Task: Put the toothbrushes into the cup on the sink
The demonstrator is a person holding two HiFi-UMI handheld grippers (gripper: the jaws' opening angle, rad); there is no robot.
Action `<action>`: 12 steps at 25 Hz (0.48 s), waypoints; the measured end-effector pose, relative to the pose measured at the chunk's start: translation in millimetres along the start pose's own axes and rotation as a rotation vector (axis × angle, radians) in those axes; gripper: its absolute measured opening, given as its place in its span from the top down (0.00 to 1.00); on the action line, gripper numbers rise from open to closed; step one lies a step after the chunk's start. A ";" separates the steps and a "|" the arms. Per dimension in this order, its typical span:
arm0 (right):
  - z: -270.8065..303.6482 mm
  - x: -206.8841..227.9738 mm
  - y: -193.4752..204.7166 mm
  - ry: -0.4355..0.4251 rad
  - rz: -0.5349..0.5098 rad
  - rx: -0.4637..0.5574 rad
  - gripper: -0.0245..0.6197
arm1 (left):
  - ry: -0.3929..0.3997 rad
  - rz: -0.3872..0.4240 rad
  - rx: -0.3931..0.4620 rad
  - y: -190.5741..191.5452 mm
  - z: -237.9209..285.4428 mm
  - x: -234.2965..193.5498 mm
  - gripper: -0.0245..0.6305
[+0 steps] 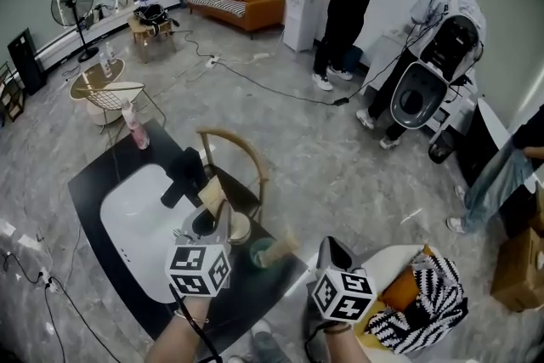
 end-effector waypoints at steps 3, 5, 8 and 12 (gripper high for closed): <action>1.3 2.6 3.0 0.003 0.007 -0.007 0.96 | 0.001 0.003 -0.012 5.9 4.9 0.8 0.89; 1.5 4.6 3.7 0.006 0.013 -0.008 0.96 | 0.002 0.004 -0.024 9.9 7.9 1.0 0.89; -0.1 8.5 4.6 0.010 0.019 -0.011 0.96 | 0.002 0.001 -0.042 15.5 10.2 2.4 0.89; 0.1 9.6 7.3 0.012 0.024 -0.016 0.96 | 0.002 0.003 -0.057 20.6 12.3 2.2 0.89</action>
Point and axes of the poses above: the fingertips, and each gripper's own axes: z forward along the fingers, x to its right, y out of its underside, the point moved 8 cm from there along -z, backward along the fingers, and after that the axes turned 11 degrees about -x, right-handed, at the moved point
